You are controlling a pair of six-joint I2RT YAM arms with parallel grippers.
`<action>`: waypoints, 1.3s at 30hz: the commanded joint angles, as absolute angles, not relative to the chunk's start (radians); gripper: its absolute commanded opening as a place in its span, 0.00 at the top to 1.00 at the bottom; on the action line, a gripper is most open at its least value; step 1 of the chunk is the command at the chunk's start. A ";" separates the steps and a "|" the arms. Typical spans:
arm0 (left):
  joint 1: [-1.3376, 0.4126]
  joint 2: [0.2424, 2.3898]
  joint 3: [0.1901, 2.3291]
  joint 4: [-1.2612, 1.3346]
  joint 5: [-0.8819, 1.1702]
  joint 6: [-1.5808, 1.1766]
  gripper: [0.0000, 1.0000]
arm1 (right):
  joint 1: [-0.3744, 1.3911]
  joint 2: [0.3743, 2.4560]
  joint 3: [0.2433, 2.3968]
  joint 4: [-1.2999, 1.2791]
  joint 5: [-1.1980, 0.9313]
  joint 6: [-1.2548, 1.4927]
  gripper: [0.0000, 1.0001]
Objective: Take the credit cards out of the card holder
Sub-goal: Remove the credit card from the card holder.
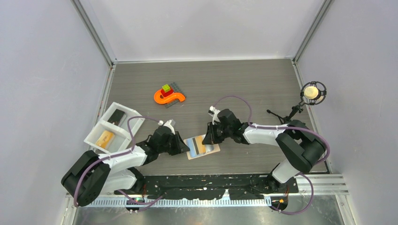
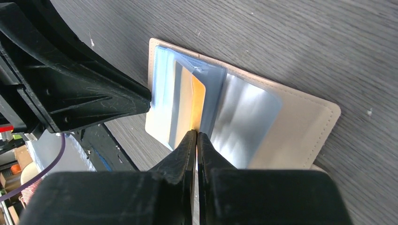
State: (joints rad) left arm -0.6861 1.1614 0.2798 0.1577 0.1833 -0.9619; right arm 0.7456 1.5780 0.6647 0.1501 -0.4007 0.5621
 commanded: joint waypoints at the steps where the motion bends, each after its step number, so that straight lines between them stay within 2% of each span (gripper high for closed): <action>1: -0.689 1.121 0.288 0.132 0.163 -0.947 0.82 | 0.731 1.514 0.650 0.112 -0.395 0.554 0.95; 12: -0.690 1.100 0.329 0.075 0.178 -0.934 0.81 | 0.710 1.371 0.641 0.019 -0.327 0.514 0.95; 14: -0.689 1.075 0.349 0.043 0.192 -0.935 0.77 | 0.711 1.329 0.650 -0.024 -0.295 0.488 0.95; 20: -0.690 0.928 0.453 -0.114 0.217 -0.943 0.56 | 0.728 1.167 0.659 -0.071 -0.119 0.343 0.95; 27: -0.687 0.807 0.617 -0.262 0.199 -1.000 0.37 | 0.872 0.982 0.639 -0.031 0.179 0.097 0.95; 33: -0.687 0.779 0.673 -0.242 0.267 -1.106 0.34 | 1.069 0.864 0.528 0.197 0.365 -0.129 0.95; 39: -0.687 0.778 0.629 -0.127 0.327 -1.232 0.34 | 1.213 0.845 0.505 0.244 0.531 -0.249 0.95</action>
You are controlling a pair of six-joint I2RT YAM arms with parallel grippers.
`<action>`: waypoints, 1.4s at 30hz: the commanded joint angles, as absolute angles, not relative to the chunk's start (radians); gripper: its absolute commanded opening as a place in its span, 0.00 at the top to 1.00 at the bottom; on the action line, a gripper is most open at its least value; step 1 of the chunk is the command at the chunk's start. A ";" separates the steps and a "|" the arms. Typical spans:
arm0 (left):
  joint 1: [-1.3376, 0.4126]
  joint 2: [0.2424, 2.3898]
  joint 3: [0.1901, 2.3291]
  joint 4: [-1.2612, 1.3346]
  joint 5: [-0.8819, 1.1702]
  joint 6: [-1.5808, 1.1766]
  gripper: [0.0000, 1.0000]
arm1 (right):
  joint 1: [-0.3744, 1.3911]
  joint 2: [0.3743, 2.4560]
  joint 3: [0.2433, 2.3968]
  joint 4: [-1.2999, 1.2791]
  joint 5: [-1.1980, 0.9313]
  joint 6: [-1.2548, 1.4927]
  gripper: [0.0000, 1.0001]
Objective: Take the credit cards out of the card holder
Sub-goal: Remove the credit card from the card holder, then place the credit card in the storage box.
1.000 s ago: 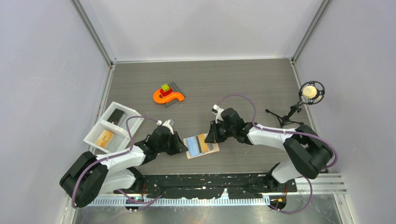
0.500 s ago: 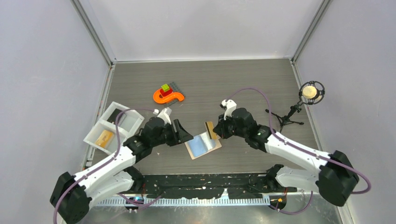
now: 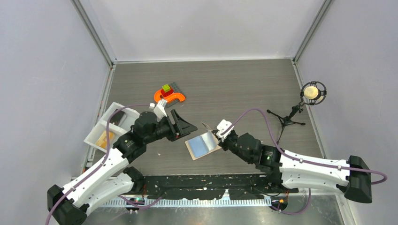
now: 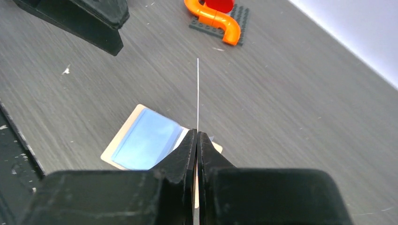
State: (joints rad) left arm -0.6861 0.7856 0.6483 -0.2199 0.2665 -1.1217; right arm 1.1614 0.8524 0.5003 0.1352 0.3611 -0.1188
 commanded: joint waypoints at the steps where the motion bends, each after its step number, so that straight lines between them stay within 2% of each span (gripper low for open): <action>1: -0.687 0.774 0.606 -0.097 0.327 -1.254 0.34 | 1.237 0.853 0.510 0.243 0.561 -0.267 0.95; 17: -0.688 0.810 0.506 0.050 0.334 -1.363 0.36 | 1.459 1.047 0.608 0.239 0.788 -0.405 0.95; 20: -0.688 0.829 0.487 0.092 0.341 -1.387 0.39 | 1.482 1.067 0.617 0.251 0.801 -0.421 0.95; 27: -0.687 0.874 0.472 0.169 0.372 -1.421 0.65 | 1.523 1.114 0.627 0.264 0.844 -0.456 0.95; 31: -0.687 0.877 0.449 0.206 0.367 -1.432 0.90 | 1.535 1.127 0.626 0.251 0.858 -0.458 0.95; 32: -0.688 0.879 0.446 0.215 0.370 -1.430 0.97 | 1.536 1.129 0.624 0.248 0.858 -0.456 0.93; 33: -0.687 0.882 0.443 0.224 0.375 -1.424 1.00 | 1.537 1.130 0.621 0.243 0.863 -0.447 0.88; 39: -0.677 0.920 0.469 0.265 0.429 -1.209 1.00 | 1.534 1.059 0.603 0.133 0.792 -0.303 0.59; 42: -0.671 0.930 0.496 0.198 0.436 -1.071 1.00 | 1.519 0.955 0.575 0.082 0.708 -0.213 0.52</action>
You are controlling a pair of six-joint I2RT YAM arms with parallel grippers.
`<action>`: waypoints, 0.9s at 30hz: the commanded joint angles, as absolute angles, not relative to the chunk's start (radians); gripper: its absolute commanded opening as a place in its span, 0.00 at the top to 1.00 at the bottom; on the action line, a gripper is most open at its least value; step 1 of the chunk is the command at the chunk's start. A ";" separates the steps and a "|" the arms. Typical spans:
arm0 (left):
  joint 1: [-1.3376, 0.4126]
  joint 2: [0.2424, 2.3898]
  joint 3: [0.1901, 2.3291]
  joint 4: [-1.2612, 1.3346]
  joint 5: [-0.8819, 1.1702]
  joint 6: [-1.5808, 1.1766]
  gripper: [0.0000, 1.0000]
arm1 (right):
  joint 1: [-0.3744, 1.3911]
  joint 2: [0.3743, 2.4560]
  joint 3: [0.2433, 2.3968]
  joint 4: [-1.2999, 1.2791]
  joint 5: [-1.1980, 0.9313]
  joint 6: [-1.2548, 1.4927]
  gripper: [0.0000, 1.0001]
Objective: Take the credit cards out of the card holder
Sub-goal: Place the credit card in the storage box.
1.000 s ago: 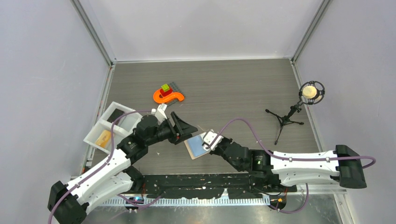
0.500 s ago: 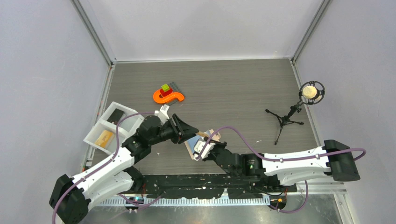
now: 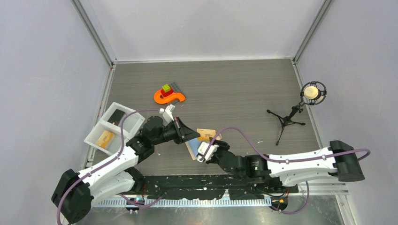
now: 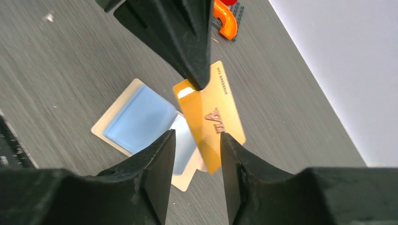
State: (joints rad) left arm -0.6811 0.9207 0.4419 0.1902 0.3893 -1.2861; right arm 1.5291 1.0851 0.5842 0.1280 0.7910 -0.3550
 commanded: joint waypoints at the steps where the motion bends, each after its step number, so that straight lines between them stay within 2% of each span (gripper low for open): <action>1: -0.670 0.928 0.502 0.178 0.429 -1.035 1.00 | 1.516 0.933 0.567 0.073 0.699 -0.198 0.51; 9: -0.669 0.885 0.500 0.121 0.414 -0.849 1.00 | 1.430 0.673 0.483 0.023 0.651 -0.057 0.50; 15: -0.665 0.844 0.485 0.119 0.417 -0.808 1.00 | 1.323 0.642 0.493 -0.022 0.531 -0.026 0.51; 20: -0.664 0.844 0.594 -0.112 0.485 -0.658 1.00 | 1.215 0.701 0.580 -0.121 0.288 -0.030 0.51; 22: -0.663 0.819 0.605 -0.168 0.427 -0.648 1.00 | 1.163 0.723 0.621 -0.154 0.210 -0.013 0.52; 25: -0.629 0.757 0.607 -0.301 0.229 -0.710 1.00 | 1.084 0.732 0.643 -0.151 0.121 0.051 0.52; 27: -0.571 0.691 0.589 -0.329 0.200 -0.755 1.00 | 1.066 0.733 0.643 -0.135 0.097 0.087 0.52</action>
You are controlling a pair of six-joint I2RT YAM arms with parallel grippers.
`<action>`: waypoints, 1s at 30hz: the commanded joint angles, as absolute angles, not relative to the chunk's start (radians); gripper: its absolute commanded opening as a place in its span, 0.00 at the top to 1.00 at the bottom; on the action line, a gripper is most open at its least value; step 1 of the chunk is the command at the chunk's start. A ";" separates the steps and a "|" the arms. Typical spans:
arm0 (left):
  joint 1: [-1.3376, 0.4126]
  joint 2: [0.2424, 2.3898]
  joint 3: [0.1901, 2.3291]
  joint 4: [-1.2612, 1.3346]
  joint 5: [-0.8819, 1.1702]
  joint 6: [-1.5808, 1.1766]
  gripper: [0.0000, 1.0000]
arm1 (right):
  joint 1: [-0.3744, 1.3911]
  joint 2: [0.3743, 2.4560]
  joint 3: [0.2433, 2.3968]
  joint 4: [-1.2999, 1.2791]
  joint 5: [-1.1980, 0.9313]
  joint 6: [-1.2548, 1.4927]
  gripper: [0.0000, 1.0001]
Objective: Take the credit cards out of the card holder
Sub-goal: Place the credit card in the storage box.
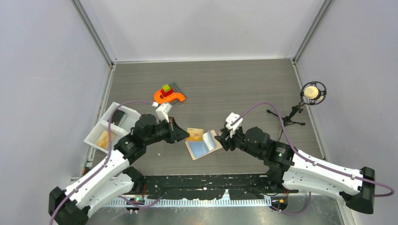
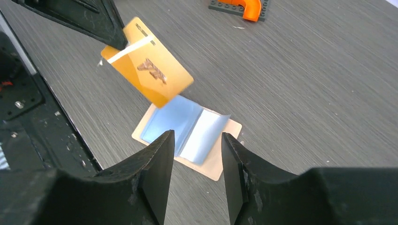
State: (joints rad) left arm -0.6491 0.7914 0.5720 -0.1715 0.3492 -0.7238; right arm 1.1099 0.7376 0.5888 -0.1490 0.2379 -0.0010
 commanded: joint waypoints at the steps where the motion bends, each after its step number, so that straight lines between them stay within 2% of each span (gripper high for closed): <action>1: -0.532 0.648 0.581 -0.336 0.200 -0.769 1.00 | 1.064 0.733 0.643 -0.127 0.088 0.102 0.52; 5: -0.341 0.491 0.621 -0.521 0.125 -0.745 1.00 | 1.063 0.736 0.635 -0.110 0.104 0.139 0.51; 7: -0.226 0.461 0.684 -0.672 0.052 -0.703 1.00 | 1.063 0.735 0.614 -0.072 0.141 0.180 0.45; 9: -0.110 0.458 0.732 -0.750 0.063 -0.649 1.00 | 1.063 0.739 0.587 -0.026 0.152 0.215 0.31; 10: -0.058 0.468 0.754 -0.772 0.086 -0.626 1.00 | 1.063 0.741 0.574 -0.015 0.153 0.224 0.18; 12: 0.076 0.505 0.786 -0.798 0.144 -0.590 1.00 | 1.063 0.752 0.564 -0.007 0.157 0.245 0.05; 14: 0.196 0.554 0.801 -0.802 0.216 -0.568 1.00 | 1.063 0.768 0.563 -0.005 0.160 0.257 0.01; 21: 0.634 0.693 0.801 -0.756 0.489 -0.530 1.00 | 1.062 0.780 0.573 -0.040 0.134 0.242 0.00; 26: 0.762 0.716 0.823 -0.765 0.381 -0.472 1.00 | 1.060 0.784 0.592 -0.087 0.105 0.212 0.00; 30: 0.854 0.712 0.839 -0.768 0.371 -0.435 1.00 | 1.058 0.791 0.624 -0.147 0.073 0.195 0.00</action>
State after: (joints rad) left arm 0.7799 0.7265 0.7876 -0.7689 0.3752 -0.5049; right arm 1.0641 0.7860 0.5636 -0.1070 0.1116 0.2241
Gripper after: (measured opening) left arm 0.010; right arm 0.997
